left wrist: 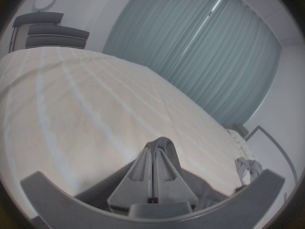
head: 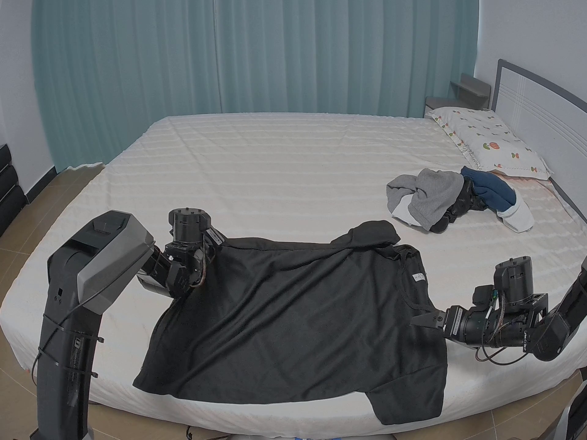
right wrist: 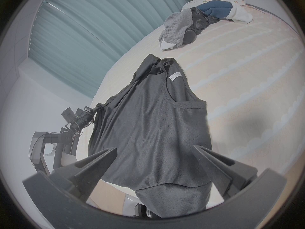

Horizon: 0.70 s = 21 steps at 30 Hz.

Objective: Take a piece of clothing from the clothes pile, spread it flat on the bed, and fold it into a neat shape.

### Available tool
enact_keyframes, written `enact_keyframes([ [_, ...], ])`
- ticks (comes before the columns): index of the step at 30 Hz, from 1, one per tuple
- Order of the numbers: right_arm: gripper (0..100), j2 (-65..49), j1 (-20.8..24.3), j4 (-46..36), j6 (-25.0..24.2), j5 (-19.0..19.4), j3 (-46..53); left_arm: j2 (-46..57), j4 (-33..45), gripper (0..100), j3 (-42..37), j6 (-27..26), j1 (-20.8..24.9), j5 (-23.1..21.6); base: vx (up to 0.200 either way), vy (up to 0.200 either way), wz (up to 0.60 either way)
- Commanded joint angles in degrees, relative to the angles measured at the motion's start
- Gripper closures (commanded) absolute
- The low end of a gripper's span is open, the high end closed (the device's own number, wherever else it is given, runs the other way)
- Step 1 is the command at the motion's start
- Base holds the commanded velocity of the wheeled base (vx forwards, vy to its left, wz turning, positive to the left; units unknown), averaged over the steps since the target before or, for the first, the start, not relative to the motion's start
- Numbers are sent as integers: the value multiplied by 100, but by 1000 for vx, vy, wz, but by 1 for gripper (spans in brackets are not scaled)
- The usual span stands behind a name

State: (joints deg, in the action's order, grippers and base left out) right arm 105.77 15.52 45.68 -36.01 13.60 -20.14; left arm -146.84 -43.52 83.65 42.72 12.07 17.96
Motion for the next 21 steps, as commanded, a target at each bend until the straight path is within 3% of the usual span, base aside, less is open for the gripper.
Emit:
enact_keyframes([
  [1,0,23,4,2,-2,2,1,-29,-192,100,46,0,-179,-11,0,0,0],
  [11,0,111,4,11,-11,-25,-52,-231,-192,100,195,-26,-363,-20,0,0,0],
  [12,0,120,4,11,-20,-33,-60,-214,-201,0,195,-18,-372,-29,0,0,0],
  [21,0,225,285,178,-29,-262,-473,41,-280,0,195,571,-583,-187,0,0,0],
])
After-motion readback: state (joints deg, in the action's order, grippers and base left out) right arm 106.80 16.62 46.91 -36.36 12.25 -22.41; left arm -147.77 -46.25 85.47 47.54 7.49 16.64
